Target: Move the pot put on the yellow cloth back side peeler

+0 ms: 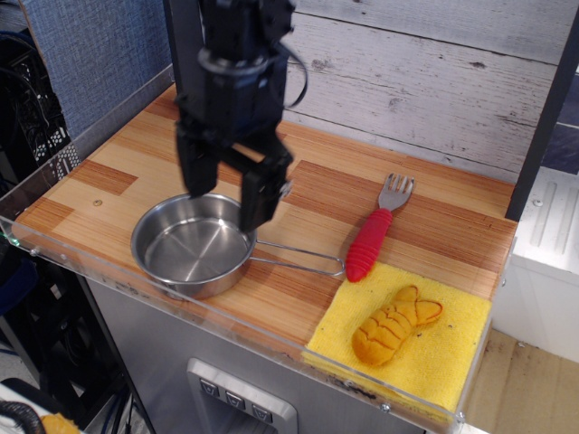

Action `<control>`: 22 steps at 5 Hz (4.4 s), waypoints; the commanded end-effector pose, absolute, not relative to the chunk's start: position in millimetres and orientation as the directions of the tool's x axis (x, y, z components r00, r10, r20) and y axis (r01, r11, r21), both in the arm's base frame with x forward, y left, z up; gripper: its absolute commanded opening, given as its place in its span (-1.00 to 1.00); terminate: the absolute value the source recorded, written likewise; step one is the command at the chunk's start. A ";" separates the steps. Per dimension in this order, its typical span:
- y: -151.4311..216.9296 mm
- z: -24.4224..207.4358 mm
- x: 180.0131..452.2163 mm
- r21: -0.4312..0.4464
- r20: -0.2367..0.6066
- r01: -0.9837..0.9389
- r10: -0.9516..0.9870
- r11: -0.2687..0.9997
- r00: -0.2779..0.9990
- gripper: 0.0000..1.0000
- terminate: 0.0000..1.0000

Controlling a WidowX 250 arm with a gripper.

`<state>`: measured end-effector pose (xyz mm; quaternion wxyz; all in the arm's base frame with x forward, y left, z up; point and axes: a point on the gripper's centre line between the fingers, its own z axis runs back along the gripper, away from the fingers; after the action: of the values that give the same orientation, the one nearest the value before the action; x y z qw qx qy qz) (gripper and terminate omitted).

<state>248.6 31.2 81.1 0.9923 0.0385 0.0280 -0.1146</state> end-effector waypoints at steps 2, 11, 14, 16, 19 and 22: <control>37.0 77.1 211.1 0.070 -0.003 0.168 -0.168 0.983 0.986 1.00 -1.00; 37.4 28.9 242.6 0.052 0.029 0.081 -0.082 0.995 0.996 1.00 -1.00; 25.4 33.3 246.3 0.069 0.027 0.130 -0.132 0.989 0.991 -1.00 -1.00; 46.1 79.2 253.4 0.116 0.107 0.161 -0.174 0.980 0.979 -1.00 -1.00; 114.1 83.0 251.5 0.091 0.072 0.097 -0.104 0.991 0.992 -1.00 -1.00; 149.3 62.0 247.2 0.068 -0.018 0.071 -0.069 0.995 0.997 -1.00 -1.00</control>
<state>243.9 144.3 51.4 0.9986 0.0234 0.0256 -0.0408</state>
